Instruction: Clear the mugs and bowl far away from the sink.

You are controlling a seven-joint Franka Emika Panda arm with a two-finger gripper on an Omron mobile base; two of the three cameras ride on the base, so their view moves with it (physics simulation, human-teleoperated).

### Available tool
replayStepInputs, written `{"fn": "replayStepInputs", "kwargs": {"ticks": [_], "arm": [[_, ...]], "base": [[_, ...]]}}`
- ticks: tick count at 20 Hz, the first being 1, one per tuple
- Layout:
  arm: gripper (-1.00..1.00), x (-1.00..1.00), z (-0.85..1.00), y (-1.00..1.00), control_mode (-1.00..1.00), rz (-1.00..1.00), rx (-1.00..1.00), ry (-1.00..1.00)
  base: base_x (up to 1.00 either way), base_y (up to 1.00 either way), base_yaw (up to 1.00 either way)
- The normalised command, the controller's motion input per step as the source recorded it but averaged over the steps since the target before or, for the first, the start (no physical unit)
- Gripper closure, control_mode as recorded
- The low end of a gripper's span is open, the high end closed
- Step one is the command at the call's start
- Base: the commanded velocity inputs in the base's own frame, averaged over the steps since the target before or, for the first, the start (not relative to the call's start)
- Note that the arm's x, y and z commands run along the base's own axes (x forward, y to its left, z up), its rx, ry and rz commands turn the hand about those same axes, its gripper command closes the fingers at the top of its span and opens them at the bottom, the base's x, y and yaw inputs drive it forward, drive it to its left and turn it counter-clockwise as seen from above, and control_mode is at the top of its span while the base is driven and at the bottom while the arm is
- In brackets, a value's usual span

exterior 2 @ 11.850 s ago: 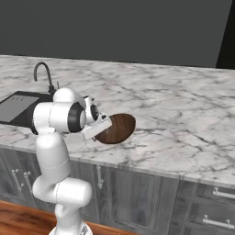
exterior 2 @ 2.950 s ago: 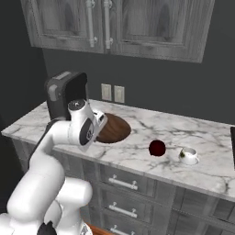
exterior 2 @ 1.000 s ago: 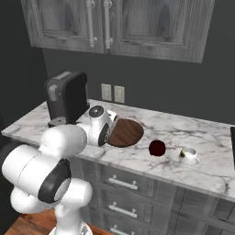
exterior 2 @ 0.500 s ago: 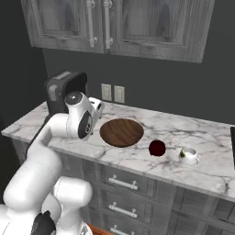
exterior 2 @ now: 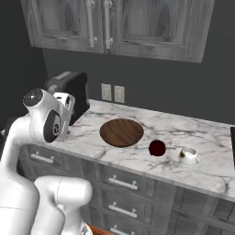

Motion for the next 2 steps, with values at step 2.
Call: {"fn": "replayStepInputs", "kwargs": {"ticks": [2], "arm": [[-1.00,-0.27,0.12,0.08,-1.00,0.16,-0.08,-0.01]], "base": [[0.00,0.00,0.00]]}}
